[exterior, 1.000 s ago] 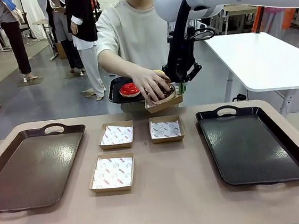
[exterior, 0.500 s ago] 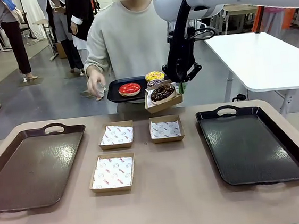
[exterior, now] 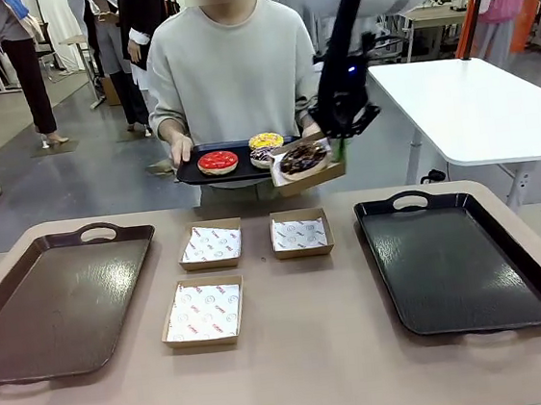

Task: Individually package the donuts and arrange them on the tray.
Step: Place the picked Paper togo box on the Handle tray while simultaneously picking up another Paper togo box from the table with the other hand.

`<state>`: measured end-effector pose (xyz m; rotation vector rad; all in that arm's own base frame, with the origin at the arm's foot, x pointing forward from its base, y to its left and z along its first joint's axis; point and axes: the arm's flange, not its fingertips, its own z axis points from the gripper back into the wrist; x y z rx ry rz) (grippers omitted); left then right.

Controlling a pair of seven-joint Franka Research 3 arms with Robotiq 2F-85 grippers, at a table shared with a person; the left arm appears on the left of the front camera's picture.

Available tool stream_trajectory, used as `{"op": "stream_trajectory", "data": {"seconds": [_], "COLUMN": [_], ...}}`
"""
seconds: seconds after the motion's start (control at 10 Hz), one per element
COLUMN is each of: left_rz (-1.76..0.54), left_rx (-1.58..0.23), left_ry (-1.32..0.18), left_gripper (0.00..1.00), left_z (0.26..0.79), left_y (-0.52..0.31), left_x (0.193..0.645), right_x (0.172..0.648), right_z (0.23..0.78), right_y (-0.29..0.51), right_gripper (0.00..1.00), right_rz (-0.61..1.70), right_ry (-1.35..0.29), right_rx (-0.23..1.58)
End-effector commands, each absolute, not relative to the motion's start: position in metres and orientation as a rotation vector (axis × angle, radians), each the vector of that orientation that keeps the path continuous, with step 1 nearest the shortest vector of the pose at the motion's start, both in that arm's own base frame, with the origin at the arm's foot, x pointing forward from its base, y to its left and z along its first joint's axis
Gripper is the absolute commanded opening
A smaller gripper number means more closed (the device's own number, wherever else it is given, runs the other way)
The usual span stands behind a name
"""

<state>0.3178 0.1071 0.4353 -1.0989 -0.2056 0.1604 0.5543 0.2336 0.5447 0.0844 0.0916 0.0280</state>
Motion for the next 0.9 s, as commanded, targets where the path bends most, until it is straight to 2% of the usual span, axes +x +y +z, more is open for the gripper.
{"op": "stream_trajectory", "data": {"seconds": [0.0,0.4,0.8], "left_rz": [0.122,-0.008,-0.066], "left_rx": [-0.944,-0.649,-0.286], "left_ry": [-0.116,-0.037,-0.040], "left_gripper": [1.00,1.00,1.00], "left_z": [0.471,0.521,0.504], "left_y": [0.075,-0.029,-0.141], "left_x": [0.333,0.349,0.361], "right_x": [0.508,0.454,0.440], "right_z": [0.553,0.525,0.468], "right_y": [0.167,0.094,0.072], "right_gripper": [0.01,0.01,0.01], "right_rz": [0.034,-0.098,-0.158], "right_ry": [0.104,0.157,0.102], "right_rx": [0.131,-0.013,-0.044]}}
